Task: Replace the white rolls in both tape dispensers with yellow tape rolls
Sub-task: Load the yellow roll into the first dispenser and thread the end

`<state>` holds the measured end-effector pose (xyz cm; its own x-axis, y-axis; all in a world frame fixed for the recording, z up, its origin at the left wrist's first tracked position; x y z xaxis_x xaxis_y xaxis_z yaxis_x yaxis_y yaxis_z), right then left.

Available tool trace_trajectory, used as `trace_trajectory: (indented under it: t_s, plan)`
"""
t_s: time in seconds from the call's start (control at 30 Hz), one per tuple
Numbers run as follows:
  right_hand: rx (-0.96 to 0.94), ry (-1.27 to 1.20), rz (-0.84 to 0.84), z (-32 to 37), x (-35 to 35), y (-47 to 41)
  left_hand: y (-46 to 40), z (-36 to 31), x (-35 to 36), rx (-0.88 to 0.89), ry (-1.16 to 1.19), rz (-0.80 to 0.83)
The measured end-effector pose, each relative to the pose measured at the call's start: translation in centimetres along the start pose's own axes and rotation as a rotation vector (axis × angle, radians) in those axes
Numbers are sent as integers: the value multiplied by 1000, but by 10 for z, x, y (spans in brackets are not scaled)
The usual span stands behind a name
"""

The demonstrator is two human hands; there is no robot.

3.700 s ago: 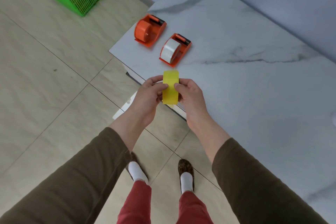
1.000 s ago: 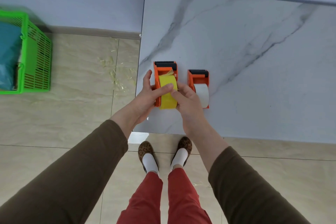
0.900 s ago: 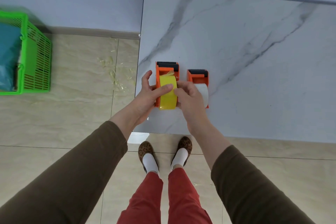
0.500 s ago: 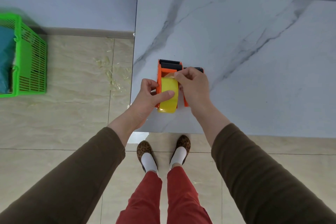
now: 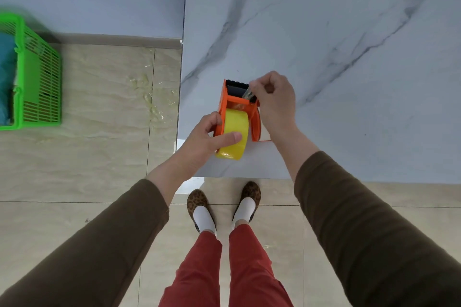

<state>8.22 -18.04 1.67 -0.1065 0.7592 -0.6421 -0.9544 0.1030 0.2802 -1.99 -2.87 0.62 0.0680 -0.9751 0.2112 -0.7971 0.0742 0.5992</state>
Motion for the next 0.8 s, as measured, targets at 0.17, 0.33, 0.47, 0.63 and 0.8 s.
trace_trajectory:
  t_s: [0.17, 0.33, 0.47, 0.63, 0.8]
  plan:
    - [-115, -65, 126, 0, 1, -18, 2, -5, -1, -36, 48, 99]
    - [-93, -115, 151, -1, -3, -30, 9, -14, 7, -111, -6, 214]
    - [-36, -29, 43, -2, -3, -37, 11, -13, 14, -129, 11, 256]
    - [-13, 86, 16, -2, -1, -45, 13, -11, 20, -105, -21, 277]
    - [117, 23, 77, -11, -2, -56, 15, -16, 20, -118, 46, 310]
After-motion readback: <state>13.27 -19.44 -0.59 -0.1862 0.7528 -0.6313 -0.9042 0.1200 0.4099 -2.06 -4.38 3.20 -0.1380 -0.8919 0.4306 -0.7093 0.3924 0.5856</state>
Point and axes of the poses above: each hand's wrist, its own y-axis away from the middle knuckle, its own x-axis out of the palm, z = x × y, the point moved 1 cm from there along -y, towards the middle knuckle, and after that the axes turned 12 degrees about y, right-handed, at the moved point
